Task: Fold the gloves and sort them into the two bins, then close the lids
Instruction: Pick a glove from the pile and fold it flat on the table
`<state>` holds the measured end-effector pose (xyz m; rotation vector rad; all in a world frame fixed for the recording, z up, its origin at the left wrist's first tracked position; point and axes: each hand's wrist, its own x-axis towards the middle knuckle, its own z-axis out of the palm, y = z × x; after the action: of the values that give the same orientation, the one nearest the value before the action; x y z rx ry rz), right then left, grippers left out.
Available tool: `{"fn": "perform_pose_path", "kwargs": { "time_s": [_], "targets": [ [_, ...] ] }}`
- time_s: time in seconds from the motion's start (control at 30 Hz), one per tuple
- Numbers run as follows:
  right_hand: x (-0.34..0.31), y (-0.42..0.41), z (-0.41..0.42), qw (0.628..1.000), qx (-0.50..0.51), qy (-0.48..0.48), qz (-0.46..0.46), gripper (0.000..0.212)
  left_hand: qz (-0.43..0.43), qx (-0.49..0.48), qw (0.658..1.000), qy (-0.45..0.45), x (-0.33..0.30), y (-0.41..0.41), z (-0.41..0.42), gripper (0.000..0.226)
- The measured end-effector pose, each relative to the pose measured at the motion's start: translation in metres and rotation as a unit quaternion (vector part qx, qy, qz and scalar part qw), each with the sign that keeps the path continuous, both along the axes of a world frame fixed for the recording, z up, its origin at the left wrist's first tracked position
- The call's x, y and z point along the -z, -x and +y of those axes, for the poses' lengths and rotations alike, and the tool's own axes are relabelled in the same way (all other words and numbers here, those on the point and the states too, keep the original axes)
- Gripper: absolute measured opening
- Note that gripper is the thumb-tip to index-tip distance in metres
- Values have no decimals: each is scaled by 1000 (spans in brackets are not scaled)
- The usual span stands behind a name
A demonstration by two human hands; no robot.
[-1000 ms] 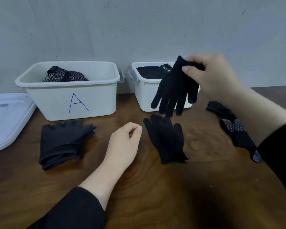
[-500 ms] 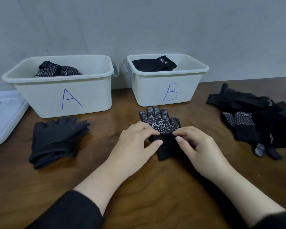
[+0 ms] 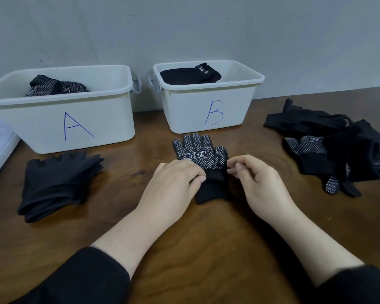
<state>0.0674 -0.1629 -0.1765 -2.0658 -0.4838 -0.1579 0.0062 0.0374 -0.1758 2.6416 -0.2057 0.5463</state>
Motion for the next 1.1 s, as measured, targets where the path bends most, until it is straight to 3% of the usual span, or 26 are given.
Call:
{"fn": "perform_pose_path", "kwargs": {
  "time_s": [0.13, 0.3, 0.47, 0.57, 0.67, 0.83, 1.0, 1.1],
  "targets": [
    [1, -1, -1, 1000, 8, -7, 7, 24, -35, 13, 999, 10, -2, 3, -1, 12],
    [0, 0, -2, 1000, -3, 17, 7, 22, 23, 72, 997, -33, 3, 10, -2, 22],
    [-6, 4, -8, 998, -27, 58, -13, 17, 32, 72, 997, 0, 6, 11, 5, 34],
    [-7, 2, -13, 998, -25, 62, 7, 16, 35, 66, 997, -29, 6, 10, 6, 23],
    [-8, 2, -15, 998, -31, 46, 21, 17, 16, 56, 997, -41, 4, 8, 1, 11],
    [-10, 4, -14, 998, -25, 59, 16, 17, -60, 2, 997, 43, -5, 10, -6, 18],
    [-8, 3, -13, 998, -20, 54, 14, 19, 0, 103, 994, -43, 0, 16, -4, 32],
    [-7, 3, -13, 999, -24, 49, 1, 17, 23, 123, 991, -48, 3, 16, -4, 37]
  ]
}}
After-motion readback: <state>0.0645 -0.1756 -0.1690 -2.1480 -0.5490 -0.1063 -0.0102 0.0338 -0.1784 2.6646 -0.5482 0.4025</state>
